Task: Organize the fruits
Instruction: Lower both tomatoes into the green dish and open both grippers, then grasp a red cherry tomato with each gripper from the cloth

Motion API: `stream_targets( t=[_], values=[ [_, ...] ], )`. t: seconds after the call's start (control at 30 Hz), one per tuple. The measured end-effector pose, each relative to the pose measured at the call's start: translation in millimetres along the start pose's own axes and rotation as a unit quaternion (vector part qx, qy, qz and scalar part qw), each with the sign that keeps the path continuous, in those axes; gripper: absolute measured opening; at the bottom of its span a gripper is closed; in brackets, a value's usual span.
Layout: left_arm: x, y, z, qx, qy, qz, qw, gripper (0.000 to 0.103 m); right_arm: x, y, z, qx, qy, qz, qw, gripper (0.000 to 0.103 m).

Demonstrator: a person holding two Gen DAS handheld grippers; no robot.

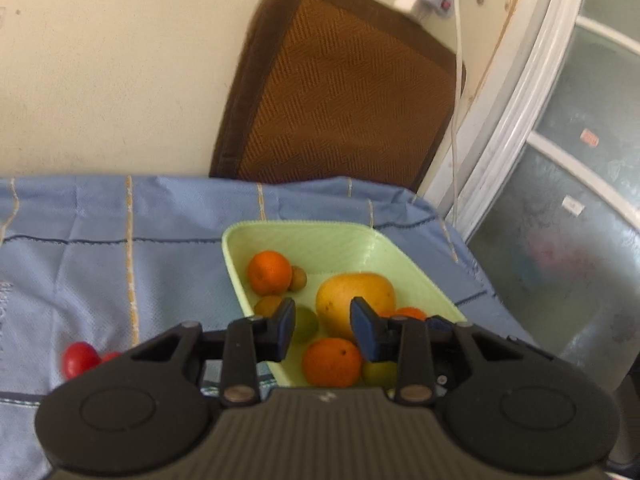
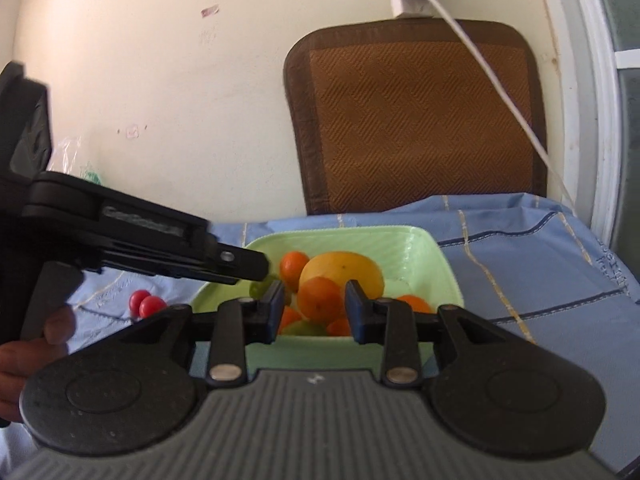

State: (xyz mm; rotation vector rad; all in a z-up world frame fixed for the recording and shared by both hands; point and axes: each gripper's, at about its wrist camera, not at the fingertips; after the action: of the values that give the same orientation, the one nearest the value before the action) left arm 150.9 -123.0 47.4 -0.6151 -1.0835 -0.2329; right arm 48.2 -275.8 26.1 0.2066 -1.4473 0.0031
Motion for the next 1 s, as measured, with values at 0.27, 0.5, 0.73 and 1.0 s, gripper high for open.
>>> stream_targets(
  t=[0.27, 0.5, 0.73, 1.0],
  values=[
    [16, 66, 81, 0.076, -0.062, 0.017, 0.9951, 0.031, 5, -13, 17, -0.041, -0.054, -0.034, 0.997, 0.036],
    [-8, 109, 73, 0.103, -0.007, 0.044, 0.9937, 0.032, 9, 34, 18, 0.09, -0.017, -0.023, 0.995, 0.036],
    [-11, 130, 65, 0.086, -0.016, 0.121, 0.9888, 0.032, -9, 115, -42, 0.147, 0.089, 0.097, 0.98, 0.036],
    [-10, 139, 75, 0.094, -0.026, 0.121, 0.9878, 0.035, -31, 142, -104, 0.114, 0.143, 0.161, 0.97, 0.035]
  ],
)
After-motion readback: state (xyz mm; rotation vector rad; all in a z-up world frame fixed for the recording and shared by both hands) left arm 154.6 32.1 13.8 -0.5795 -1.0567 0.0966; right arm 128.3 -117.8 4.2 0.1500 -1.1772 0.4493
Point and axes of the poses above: each gripper's, at about its wrist camera, not at the fingertips, and z roughly against the way its jaws point, y to its left, x to its top, and after that the axes turned 13 degrees about -y, right-handed
